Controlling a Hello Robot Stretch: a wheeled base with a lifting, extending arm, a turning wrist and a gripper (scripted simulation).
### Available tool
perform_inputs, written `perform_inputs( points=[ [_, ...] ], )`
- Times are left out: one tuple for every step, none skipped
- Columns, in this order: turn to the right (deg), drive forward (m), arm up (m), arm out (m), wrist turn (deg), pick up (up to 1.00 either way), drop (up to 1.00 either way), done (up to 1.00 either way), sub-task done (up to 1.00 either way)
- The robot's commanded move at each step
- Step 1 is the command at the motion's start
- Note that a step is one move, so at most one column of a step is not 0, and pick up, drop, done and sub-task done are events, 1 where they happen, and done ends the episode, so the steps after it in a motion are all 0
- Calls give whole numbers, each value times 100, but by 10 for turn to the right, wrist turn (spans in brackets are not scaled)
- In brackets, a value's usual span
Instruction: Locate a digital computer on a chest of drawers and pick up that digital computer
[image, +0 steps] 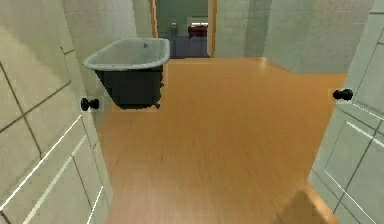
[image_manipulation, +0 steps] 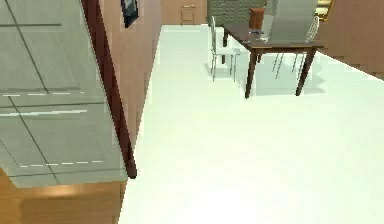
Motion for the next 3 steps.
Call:
perform_inputs(
  points=[
    [0, 25, 0, 0, 0, 0, 0, 0, 0],
    [0, 100, 0, 0, 0, 0, 0, 0, 0],
    [0, 100, 0, 0, 0, 0, 0, 0, 0]
  ],
)
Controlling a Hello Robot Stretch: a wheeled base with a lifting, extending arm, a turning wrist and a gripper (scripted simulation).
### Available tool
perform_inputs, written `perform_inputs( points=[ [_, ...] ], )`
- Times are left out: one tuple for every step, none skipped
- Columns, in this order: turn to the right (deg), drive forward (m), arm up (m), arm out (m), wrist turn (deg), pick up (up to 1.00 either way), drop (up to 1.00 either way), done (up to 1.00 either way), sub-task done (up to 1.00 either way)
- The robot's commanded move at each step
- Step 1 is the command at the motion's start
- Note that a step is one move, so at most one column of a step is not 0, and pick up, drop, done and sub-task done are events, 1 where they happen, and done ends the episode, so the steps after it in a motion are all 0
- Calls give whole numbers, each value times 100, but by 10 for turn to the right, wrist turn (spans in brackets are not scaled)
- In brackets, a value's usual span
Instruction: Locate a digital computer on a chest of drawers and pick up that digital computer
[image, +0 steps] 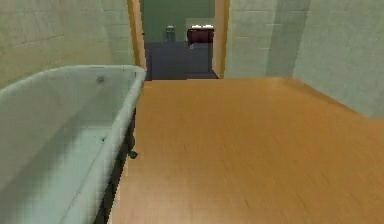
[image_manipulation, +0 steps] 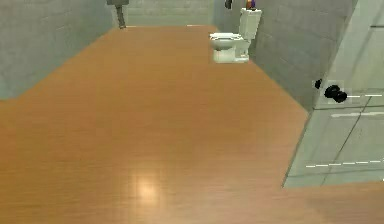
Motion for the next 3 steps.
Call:
perform_inputs(
  points=[
    [0, 100, 0, 0, 0, 0, 0, 0, 0],
    [30, 0, 0, 0, 0, 0, 0, 0, 0],
    [450, 0, 0, 0, 0, 0, 0, 0, 0]
  ],
)
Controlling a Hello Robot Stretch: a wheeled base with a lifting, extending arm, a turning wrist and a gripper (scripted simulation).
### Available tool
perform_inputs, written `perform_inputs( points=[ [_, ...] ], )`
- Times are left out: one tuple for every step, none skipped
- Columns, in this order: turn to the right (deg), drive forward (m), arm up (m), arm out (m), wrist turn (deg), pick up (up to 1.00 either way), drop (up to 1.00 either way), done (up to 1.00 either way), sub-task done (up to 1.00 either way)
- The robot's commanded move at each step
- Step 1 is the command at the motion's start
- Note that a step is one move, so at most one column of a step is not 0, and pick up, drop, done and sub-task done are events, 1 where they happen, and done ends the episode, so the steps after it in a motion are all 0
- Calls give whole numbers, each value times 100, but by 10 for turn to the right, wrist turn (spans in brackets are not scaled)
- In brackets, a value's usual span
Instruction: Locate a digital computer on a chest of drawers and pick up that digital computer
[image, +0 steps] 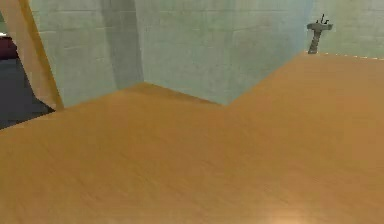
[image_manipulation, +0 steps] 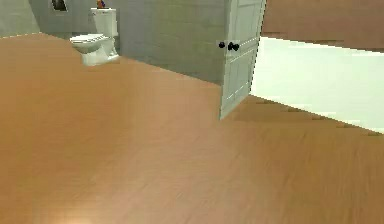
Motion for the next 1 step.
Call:
perform_inputs(
  points=[
    [360, 0, 0, 0, 0, 0, 0, 0, 0]
  ],
)
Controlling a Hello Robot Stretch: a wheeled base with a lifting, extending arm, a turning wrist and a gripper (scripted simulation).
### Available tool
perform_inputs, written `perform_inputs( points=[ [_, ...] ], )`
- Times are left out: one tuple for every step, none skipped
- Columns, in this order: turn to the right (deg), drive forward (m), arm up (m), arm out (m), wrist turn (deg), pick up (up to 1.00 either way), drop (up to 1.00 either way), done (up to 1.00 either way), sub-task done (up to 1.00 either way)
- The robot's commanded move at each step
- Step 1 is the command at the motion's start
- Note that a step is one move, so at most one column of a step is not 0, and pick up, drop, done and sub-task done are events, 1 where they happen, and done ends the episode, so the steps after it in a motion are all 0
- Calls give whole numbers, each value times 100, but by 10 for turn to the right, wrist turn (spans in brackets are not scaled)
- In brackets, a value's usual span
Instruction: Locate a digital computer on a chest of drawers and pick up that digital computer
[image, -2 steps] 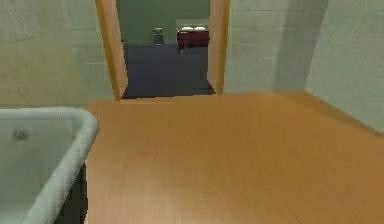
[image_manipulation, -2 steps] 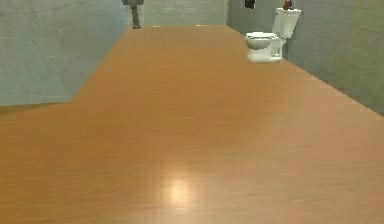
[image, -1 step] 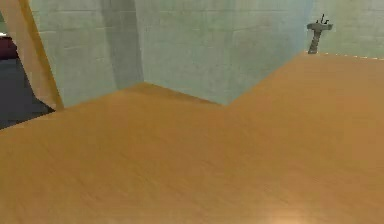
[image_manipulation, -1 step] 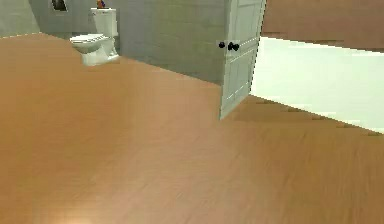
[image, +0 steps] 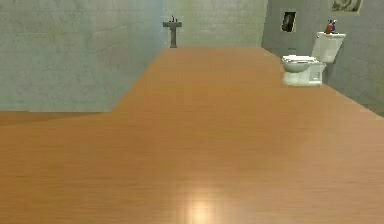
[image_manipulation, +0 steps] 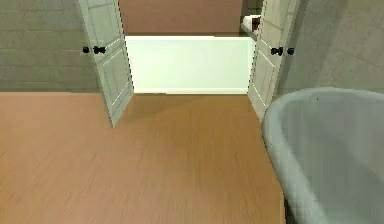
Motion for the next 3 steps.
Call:
perform_inputs(
  points=[
    [0, 20, 0, 0, 0, 0, 0, 0, 0],
    [-450, 0, 0, 0, 0, 0, 0, 0, 0],
    [-420, 0, 0, 0, 0, 0, 0, 0, 0]
  ],
)
